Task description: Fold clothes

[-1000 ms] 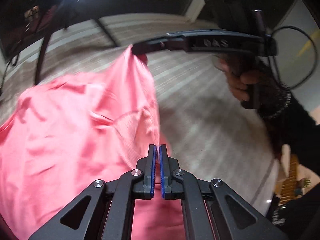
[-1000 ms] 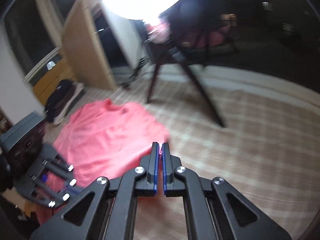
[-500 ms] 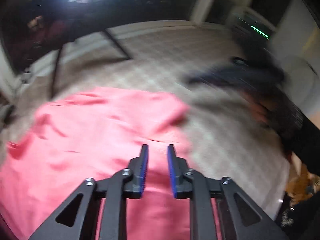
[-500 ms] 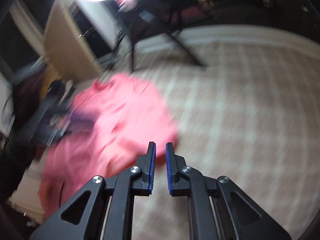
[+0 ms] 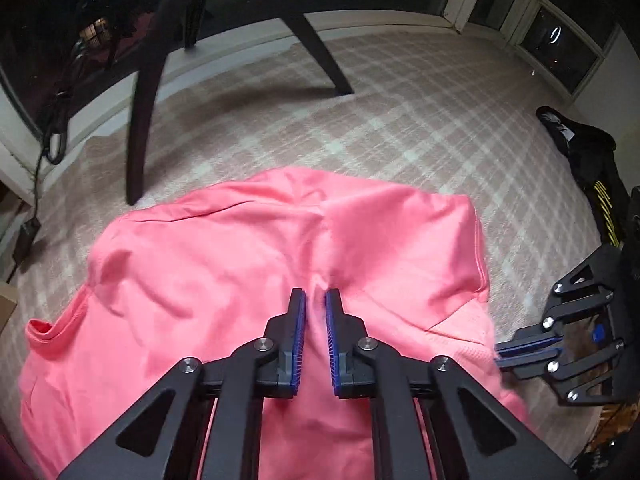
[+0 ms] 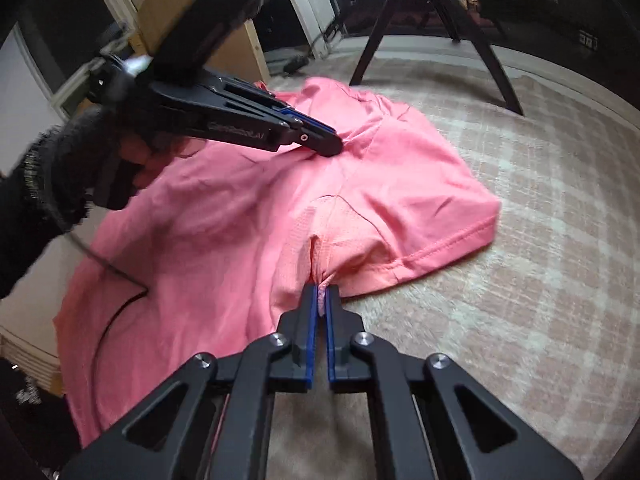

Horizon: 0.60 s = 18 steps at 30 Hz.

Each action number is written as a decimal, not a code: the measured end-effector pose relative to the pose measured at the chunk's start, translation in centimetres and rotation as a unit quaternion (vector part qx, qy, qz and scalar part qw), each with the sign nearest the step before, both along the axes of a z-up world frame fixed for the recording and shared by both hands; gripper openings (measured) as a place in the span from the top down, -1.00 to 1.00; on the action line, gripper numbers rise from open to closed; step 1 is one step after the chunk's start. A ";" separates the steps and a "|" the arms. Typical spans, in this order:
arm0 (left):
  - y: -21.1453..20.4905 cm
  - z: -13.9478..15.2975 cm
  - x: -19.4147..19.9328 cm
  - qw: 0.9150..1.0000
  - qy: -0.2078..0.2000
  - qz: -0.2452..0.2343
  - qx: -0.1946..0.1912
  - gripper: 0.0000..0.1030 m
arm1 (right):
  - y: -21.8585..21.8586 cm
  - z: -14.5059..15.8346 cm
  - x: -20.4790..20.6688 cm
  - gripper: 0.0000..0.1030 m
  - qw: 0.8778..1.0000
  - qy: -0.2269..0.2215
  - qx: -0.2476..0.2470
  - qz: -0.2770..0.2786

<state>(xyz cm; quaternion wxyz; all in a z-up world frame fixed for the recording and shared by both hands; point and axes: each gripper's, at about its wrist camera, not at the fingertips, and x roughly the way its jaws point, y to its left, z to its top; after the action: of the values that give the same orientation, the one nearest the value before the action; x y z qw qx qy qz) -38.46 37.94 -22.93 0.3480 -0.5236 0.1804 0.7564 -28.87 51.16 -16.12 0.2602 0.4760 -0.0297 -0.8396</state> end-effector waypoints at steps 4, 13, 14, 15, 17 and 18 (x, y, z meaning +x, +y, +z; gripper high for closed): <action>-2.2 1.2 -0.4 1.000 0.003 0.021 0.015 0.82 | 3.4 0.8 0.6 0.90 0.998 -0.015 0.022 -0.055; -17.9 10.6 10.4 0.996 0.046 0.068 0.020 0.43 | 5.5 4.7 8.7 0.69 0.994 -0.016 -0.049 -0.100; -20.2 11.2 11.9 0.995 0.049 0.081 0.007 0.43 | 5.5 5.4 9.9 0.69 0.993 -0.013 -0.057 -0.105; -22.6 11.8 13.5 0.994 0.051 0.095 -0.005 0.43 | 5.6 6.0 11.4 0.69 0.992 -0.013 -0.061 -0.113; -27.3 12.0 16.2 0.990 0.046 0.132 -0.025 0.43 | 5.7 7.1 14.3 0.69 0.989 -0.014 -0.069 -0.129; -29.9 12.4 18.0 0.986 0.042 0.155 -0.032 0.43 | 5.8 7.7 15.8 0.69 0.988 -0.014 -0.073 -0.137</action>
<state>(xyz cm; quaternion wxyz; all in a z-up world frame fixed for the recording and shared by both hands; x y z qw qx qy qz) -20.50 8.00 -10.53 0.2016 -0.5243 0.1357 0.8161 -13.07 56.97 -8.38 0.1765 0.4586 -0.1598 -0.8562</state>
